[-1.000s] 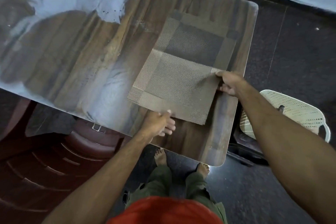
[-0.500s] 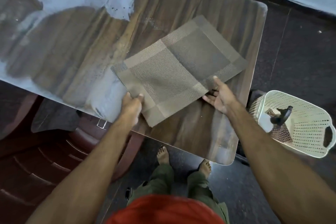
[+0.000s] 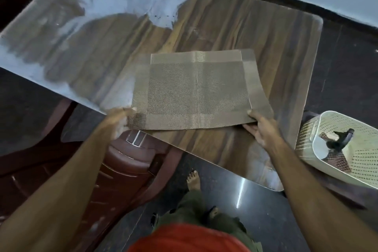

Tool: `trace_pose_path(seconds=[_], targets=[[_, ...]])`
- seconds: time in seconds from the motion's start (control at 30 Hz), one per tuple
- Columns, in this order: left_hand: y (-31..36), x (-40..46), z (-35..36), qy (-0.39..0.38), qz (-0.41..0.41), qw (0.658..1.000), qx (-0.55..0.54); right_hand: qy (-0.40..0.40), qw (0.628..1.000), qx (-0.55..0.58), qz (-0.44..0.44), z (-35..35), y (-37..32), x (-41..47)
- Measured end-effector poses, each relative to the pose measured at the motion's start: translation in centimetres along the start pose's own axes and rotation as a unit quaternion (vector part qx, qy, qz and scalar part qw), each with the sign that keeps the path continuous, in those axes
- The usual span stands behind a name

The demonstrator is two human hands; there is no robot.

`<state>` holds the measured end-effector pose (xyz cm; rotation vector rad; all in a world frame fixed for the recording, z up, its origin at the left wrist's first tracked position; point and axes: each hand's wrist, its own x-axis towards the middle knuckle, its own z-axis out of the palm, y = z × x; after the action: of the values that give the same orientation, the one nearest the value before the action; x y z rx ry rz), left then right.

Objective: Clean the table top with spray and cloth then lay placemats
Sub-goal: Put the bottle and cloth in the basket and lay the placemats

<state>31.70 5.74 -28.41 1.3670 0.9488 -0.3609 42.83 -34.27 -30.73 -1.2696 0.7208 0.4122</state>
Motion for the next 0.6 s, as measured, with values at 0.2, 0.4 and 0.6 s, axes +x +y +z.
trace_pose_path(seconds=[0.2,0.4,0.6], targets=[[-1.8,1.1,0.1,0.124,0.055,0.987,-0.081,0.021,0.997,-0.003,-0.071,0.4,3.6,-2.7],[-0.1,0.6,-0.6,0.206,0.132,0.956,-0.162,0.054,0.992,0.039,-0.112,2.6,6.8,-5.6],[0.9,-0.5,-4.4,0.211,0.191,0.945,-0.163,0.032,0.992,-0.016,-0.118,4.5,9.5,-7.2]])
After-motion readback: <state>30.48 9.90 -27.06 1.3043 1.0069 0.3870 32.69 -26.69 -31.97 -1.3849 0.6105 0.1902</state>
